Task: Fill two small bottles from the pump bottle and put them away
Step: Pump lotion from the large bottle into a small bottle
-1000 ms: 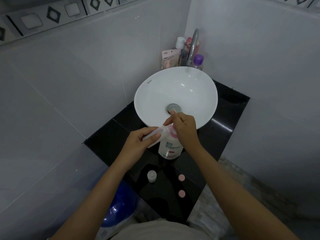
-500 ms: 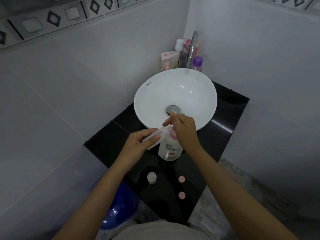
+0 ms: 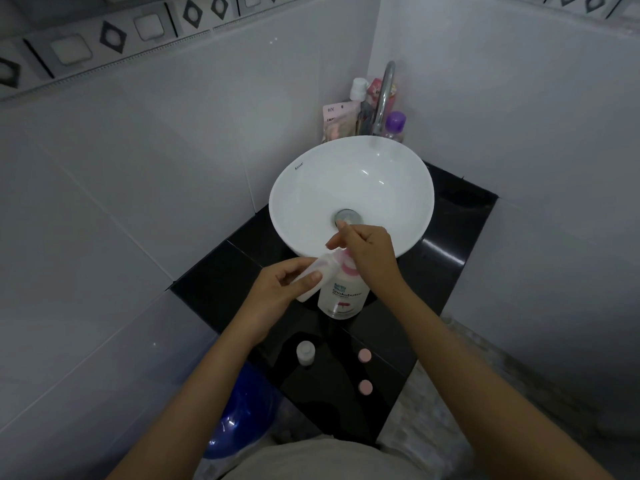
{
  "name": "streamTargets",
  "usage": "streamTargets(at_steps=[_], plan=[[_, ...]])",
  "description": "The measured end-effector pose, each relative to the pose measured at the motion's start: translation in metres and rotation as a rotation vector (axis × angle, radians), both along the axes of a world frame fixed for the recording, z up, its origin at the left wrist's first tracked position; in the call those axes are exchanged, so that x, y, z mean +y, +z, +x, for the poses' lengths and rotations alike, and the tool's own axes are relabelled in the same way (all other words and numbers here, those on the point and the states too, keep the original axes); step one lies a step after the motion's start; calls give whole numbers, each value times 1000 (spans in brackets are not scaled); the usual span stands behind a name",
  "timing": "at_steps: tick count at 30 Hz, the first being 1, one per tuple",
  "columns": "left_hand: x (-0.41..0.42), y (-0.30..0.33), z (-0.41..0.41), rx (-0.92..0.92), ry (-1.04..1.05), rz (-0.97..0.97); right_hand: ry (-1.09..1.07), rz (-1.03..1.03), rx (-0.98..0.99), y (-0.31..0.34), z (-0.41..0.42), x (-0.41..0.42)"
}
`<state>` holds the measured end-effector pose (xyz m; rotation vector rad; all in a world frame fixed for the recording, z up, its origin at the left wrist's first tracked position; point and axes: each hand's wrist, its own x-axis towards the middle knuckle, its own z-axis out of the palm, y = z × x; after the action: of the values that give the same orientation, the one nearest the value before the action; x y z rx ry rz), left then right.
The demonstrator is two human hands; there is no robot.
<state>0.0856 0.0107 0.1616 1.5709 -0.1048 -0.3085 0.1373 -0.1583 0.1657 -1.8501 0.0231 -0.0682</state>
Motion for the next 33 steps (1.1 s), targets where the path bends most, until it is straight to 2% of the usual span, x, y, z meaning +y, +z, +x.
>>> streamTargets(at_steps=[17,24,33], plan=[[13,1,-9,21,22,-49,-38,51,55,7,-2,3],[13,-3,-12,12,30,18,-37,60,53,7,-3,3],[12,1,-9,12,34,3,-32,84,57,6,-2,3]])
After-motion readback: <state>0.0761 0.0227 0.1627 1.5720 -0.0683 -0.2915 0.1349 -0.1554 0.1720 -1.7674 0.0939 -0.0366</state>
